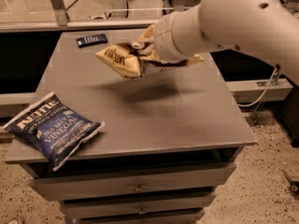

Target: Move brown chip bag near blue chip bag

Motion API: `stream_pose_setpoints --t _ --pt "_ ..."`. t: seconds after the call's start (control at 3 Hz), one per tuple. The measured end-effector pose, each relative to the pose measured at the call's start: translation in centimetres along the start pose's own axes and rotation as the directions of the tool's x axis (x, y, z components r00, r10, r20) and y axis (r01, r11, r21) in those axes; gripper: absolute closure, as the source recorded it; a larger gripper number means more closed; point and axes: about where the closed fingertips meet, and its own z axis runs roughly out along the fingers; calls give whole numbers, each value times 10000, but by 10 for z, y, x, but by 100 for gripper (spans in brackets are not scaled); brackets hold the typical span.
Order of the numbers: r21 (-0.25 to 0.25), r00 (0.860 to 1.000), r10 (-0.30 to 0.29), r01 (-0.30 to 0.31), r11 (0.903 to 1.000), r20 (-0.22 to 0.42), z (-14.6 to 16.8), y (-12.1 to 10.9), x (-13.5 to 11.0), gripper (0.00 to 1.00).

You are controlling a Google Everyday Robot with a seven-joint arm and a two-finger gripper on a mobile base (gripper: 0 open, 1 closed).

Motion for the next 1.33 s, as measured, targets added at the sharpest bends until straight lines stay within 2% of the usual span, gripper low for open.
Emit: stream_pose_setpoints --t 0.33,0.67,1.0,1.33 --pt "282 9963 -544 526 9982 671 22 18 -34 100" --pt "196 9894 -662 642 9977 1289 39 39 -60 86" --pt "-95 9795 -623 653 9978 1918 48 60 -84 62" --pt "-438 9729 -465 578 9974 2264 54 80 -97 40"
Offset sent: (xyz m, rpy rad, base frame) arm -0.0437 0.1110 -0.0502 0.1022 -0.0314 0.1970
